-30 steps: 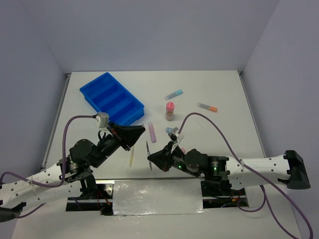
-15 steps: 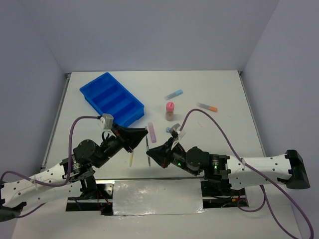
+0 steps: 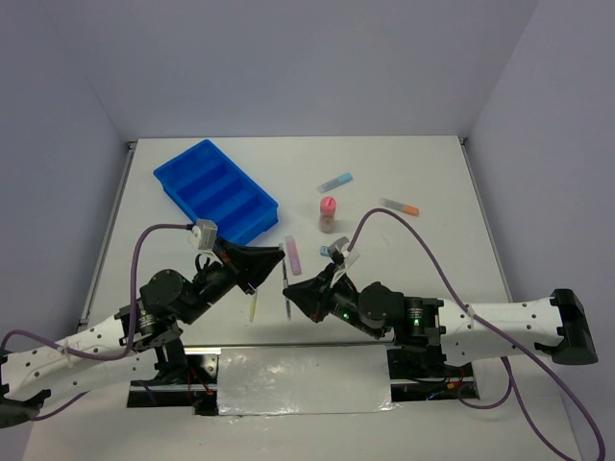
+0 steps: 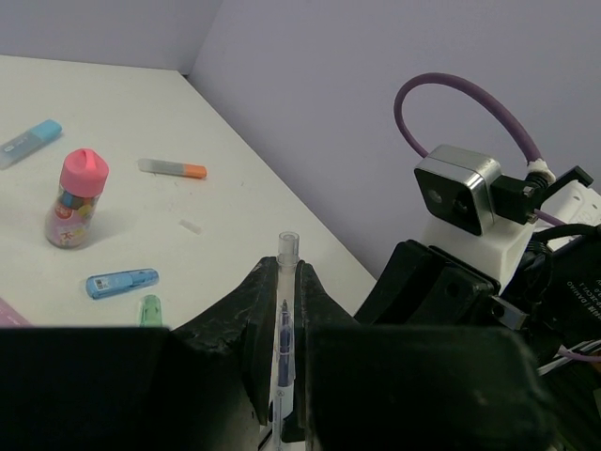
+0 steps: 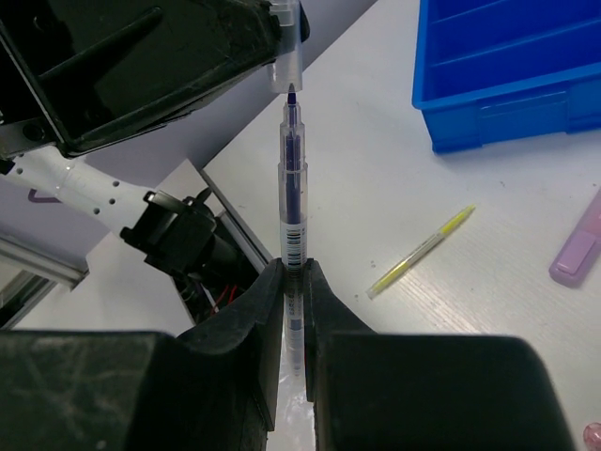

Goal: Sort the stationery into containers
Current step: Close the pen cap on the pen.

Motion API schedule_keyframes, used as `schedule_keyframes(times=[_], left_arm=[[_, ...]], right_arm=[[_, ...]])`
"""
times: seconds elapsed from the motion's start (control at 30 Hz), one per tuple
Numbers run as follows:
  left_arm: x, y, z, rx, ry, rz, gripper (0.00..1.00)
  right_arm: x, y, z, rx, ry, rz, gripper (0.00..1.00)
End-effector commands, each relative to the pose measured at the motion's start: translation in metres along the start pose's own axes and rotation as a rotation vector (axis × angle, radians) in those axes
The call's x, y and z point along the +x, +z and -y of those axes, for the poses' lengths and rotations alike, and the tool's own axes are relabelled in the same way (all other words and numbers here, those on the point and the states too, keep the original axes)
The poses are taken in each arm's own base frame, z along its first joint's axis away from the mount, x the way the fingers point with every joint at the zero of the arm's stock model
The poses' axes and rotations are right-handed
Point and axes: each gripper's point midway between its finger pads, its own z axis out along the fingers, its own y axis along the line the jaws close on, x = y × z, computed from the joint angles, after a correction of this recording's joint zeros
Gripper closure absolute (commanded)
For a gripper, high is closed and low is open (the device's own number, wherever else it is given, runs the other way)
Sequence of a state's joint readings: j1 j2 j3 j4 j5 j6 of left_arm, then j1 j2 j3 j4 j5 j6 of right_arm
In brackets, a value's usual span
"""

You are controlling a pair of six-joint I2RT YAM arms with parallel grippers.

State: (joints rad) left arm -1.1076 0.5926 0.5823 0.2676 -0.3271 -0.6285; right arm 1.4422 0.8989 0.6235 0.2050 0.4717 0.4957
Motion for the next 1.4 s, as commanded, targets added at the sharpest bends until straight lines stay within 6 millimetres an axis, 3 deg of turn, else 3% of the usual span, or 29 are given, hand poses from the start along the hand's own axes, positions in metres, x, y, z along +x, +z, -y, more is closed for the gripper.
schedule_keyframes(times=[0.0,0.43,0.7,0.83,0.87,0.93,1.2,1.37], left_arm=[[-0.011,-0.001,0.010,0.049,0.000,0.043,1.00],[-0.001,-0.002,0.009,0.056,-0.009,0.011,1.00],[0.010,0.000,0.010,0.064,-0.015,-0.031,0.99],[0.013,0.001,0.012,0.071,-0.001,-0.058,0.82],[0.011,0.001,0.015,0.076,0.001,-0.058,0.73],[0.007,0.002,0.015,0.070,0.014,-0.054,0.68],[-0.001,0.001,0.018,0.074,0.040,-0.040,0.71],[0.004,0.002,0.022,0.106,0.064,-0.062,0.91]], right_arm=[[-0.028,0.000,-0.009,0.003,0.023,0.069,1.00],[-0.042,0.000,-0.014,0.002,0.008,0.095,1.00],[-0.066,-0.002,-0.018,-0.006,-0.090,0.165,1.00],[-0.073,-0.001,-0.022,-0.018,-0.135,0.175,1.00],[-0.072,-0.001,-0.023,-0.022,-0.139,0.170,1.00],[-0.071,-0.001,-0.023,-0.024,-0.137,0.162,1.00],[-0.072,-0.001,-0.026,-0.027,-0.131,0.152,1.00],[-0.072,-0.002,-0.029,-0.044,-0.128,0.154,1.00]])
